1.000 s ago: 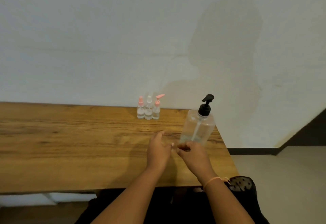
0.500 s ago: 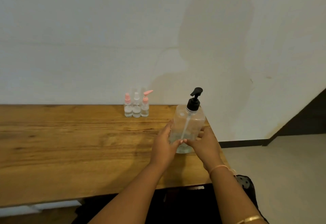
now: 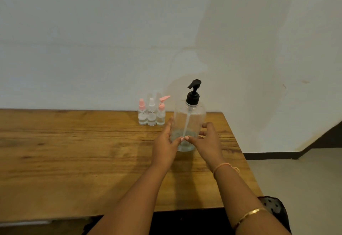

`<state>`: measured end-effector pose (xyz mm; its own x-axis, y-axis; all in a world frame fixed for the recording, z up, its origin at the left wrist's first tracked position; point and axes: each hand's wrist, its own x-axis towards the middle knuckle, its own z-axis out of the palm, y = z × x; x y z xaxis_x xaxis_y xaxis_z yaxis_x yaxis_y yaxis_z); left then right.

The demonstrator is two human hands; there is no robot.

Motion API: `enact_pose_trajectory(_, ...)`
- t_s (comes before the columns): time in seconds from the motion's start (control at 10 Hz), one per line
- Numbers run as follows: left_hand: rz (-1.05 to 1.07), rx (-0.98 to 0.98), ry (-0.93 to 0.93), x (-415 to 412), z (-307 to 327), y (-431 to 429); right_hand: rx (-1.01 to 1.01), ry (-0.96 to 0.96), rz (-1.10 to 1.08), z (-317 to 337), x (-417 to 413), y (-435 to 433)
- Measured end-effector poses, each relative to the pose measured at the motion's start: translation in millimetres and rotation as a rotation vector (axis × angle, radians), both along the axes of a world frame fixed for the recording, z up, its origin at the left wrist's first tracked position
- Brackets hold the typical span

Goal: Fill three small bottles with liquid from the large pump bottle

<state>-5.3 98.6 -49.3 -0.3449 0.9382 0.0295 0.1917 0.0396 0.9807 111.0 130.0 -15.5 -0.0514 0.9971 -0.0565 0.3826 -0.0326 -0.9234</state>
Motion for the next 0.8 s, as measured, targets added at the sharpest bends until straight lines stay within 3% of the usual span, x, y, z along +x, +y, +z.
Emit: enact_pose_trajectory(0.8,0.048,0.027,0.068,-5,4,-5,0.001,0.066,-0.069,-20,-13,3)
